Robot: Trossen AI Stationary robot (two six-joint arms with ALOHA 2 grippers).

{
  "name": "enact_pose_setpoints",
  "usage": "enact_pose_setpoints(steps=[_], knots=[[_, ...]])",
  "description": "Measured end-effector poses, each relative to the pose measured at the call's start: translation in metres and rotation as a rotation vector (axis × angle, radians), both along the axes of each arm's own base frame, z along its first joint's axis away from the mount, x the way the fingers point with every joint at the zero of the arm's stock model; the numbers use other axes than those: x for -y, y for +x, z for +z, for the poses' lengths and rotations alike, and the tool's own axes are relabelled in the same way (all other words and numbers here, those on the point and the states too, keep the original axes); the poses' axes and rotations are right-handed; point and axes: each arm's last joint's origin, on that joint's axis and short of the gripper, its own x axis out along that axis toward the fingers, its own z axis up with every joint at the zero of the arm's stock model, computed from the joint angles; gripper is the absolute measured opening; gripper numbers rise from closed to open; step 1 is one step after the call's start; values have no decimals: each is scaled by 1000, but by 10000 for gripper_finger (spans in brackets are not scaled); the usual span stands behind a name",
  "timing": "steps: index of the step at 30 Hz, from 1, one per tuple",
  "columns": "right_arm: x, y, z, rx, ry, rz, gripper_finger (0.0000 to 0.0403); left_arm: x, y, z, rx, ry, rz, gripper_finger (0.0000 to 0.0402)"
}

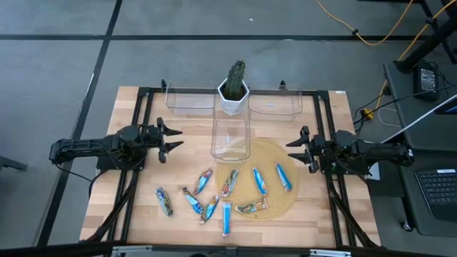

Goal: Pick and place Granola Bars by type
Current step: Put the red green granola bar into the right transparent bin

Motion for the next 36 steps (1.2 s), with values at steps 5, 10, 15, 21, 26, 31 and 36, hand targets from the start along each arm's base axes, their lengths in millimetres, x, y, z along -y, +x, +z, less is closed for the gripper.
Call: enact_pose_setpoints(steps=[5,10,15,21,26,31,36], knots=[[0,0,2,10,100,-9,190,0,0,0,0,0,0,191],[0,-1,10,88,180,3,190,0,0,0,0,0,0,189],[-1,-2,19,169,196,42,190,0,0,0,0,0,0,191],[-4,-2,49,170,195,73,190,0,0,0,0,0,0,189],[-9,8,102,40,174,87,190,0,0,0,0,0,0,191],[-18,39,145,-327,163,26,190,0,0,0,0,0,-1,189],[-33,74,172,-687,143,8,190,0,0,0,0,0,0,191]])
